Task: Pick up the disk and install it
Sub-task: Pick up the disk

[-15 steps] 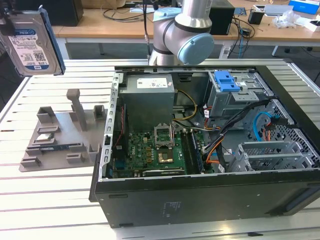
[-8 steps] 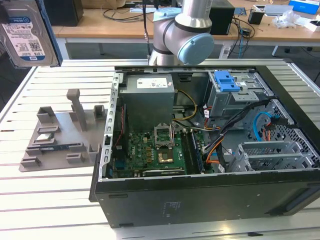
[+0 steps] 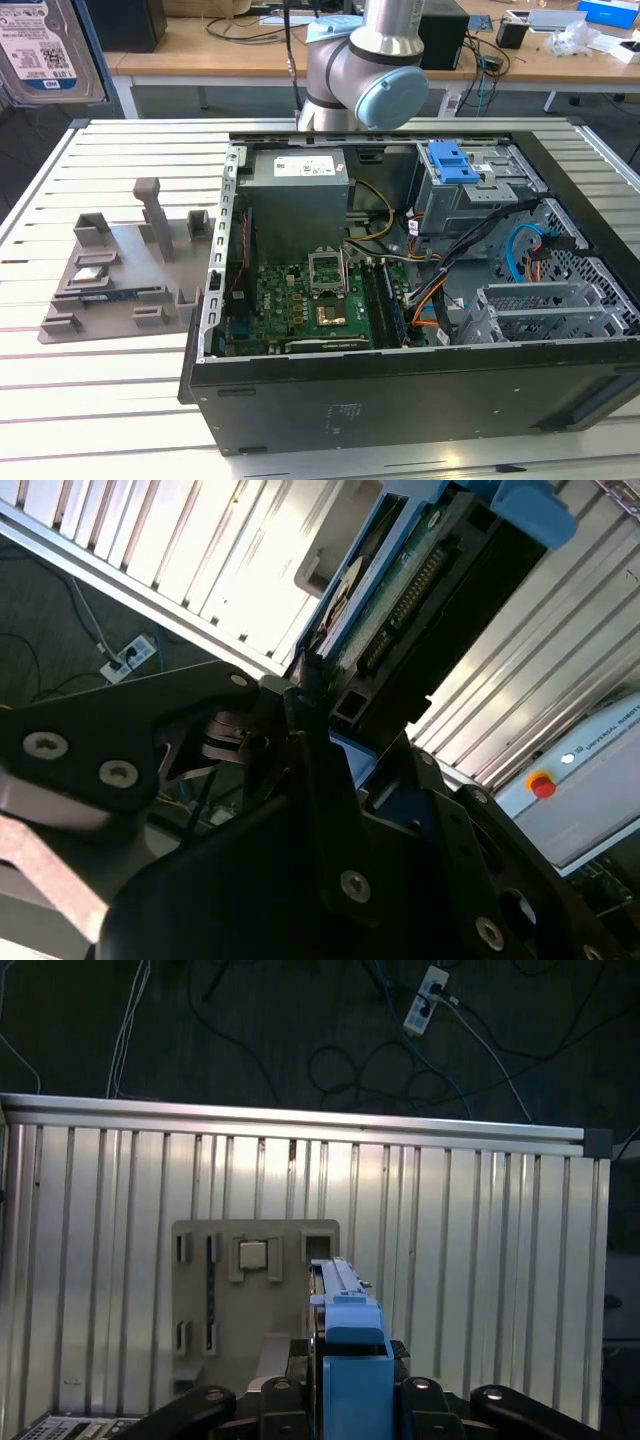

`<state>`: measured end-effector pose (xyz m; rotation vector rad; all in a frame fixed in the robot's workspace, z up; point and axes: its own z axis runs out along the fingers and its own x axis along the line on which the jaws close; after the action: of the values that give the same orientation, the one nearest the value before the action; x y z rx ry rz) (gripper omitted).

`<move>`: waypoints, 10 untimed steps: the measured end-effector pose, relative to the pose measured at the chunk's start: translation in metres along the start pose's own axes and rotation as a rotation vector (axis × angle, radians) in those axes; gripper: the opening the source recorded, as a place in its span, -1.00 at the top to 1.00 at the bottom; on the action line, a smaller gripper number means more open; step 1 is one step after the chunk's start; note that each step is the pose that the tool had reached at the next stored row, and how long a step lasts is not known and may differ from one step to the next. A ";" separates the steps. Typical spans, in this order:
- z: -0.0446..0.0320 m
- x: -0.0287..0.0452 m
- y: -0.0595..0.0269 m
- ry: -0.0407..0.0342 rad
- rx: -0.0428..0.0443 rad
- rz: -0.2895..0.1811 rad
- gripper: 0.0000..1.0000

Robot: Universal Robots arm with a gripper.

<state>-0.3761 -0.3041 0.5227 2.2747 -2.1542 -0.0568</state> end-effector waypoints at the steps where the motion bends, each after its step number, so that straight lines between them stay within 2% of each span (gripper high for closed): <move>1: -0.0037 -0.0001 0.0001 0.0000 0.0000 0.000 0.27; 7: -0.0311 -0.0007 0.0009 0.0000 0.0000 0.000 0.27; 10: -0.0317 -0.0007 0.0009 -0.0003 0.0001 0.000 0.27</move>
<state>-0.3760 -0.3040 0.5544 2.2749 -2.1544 -0.0571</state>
